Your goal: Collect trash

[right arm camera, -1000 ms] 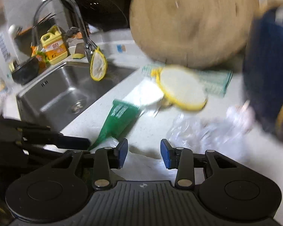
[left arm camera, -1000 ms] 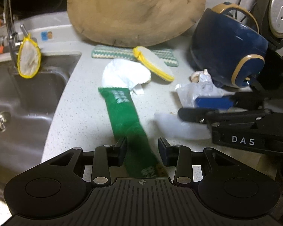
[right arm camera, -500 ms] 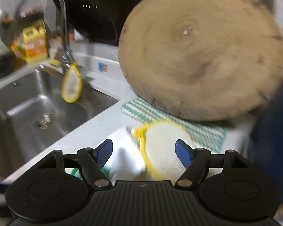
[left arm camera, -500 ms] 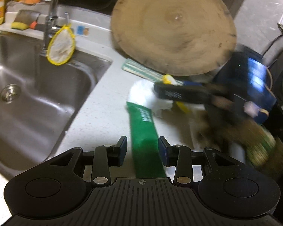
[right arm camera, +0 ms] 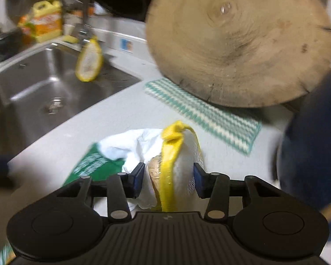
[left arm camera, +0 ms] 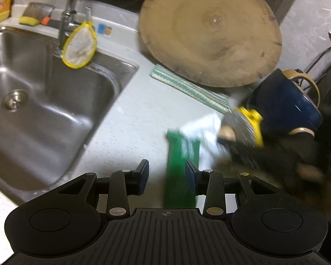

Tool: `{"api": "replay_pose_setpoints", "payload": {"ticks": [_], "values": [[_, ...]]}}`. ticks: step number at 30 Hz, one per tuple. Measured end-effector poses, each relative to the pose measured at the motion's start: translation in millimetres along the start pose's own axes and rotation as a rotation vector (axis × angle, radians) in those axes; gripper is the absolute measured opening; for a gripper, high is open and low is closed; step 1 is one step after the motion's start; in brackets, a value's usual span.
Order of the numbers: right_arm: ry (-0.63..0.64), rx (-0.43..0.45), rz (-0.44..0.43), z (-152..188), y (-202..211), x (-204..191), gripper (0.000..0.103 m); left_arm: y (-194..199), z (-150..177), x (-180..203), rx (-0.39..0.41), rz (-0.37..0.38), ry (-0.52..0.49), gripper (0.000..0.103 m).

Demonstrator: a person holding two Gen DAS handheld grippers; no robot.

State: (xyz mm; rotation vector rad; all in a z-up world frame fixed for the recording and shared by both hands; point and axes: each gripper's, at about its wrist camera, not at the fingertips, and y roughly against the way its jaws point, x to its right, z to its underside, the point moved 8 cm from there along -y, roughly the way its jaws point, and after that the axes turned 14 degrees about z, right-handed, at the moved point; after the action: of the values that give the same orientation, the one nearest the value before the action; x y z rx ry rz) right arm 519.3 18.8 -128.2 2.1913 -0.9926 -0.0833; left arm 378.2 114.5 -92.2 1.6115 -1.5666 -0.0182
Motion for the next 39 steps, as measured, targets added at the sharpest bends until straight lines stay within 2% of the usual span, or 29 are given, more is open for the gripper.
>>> {"api": "replay_pose_setpoints", "payload": {"ticks": [2,5,7,9,13,16,20,24,28,30,32,33,34,37,39], "values": [[-0.012,0.006,-0.008,22,24,2,0.045,-5,2,7,-0.014,0.025,-0.008,0.041],[0.026,0.078,0.088,49,46,3,0.048,-16,7,21,-0.049,0.051,-0.046,0.041],[0.016,0.085,0.087,59,53,4,0.055,-24,11,30,-0.073,0.057,-0.078,0.041],[-0.012,0.087,0.076,65,64,8,0.062,-26,17,39,-0.085,0.055,-0.125,0.041],[-0.07,0.131,0.139,69,94,21,0.07,-22,26,43,-0.11,0.04,-0.166,0.041],[-0.133,0.124,0.139,73,116,21,0.071,-17,27,41,-0.118,0.017,-0.196,0.041],[-0.194,0.078,0.016,83,133,-13,0.071,-3,24,34,-0.108,-0.031,-0.247,0.041],[-0.256,-0.014,-0.159,81,127,-65,0.071,19,14,19,-0.077,-0.094,-0.262,0.041],[-0.276,-0.119,-0.223,77,109,-104,0.071,41,6,1,-0.048,-0.148,-0.251,0.041],[-0.245,-0.159,-0.221,79,101,-117,0.071,52,4,-8,-0.031,-0.166,-0.235,0.041],[-0.195,-0.183,-0.208,82,93,-127,0.058,61,2,-14,-0.016,-0.183,-0.226,0.041],[-0.178,-0.179,-0.214,81,92,-130,0.041,65,2,-17,-0.008,-0.193,-0.222,0.041],[-0.163,-0.175,-0.221,79,92,-133,0.028,68,1,-19,-0.001,-0.199,-0.216,0.041],[-0.153,-0.163,-0.23,64,86,-134,0.018,75,-1,-24,0.013,-0.213,-0.2,0.041],[-0.145,-0.132,-0.2,51,78,-129,0.014,79,0,-25,0.017,-0.221,-0.197,0.041]]}}
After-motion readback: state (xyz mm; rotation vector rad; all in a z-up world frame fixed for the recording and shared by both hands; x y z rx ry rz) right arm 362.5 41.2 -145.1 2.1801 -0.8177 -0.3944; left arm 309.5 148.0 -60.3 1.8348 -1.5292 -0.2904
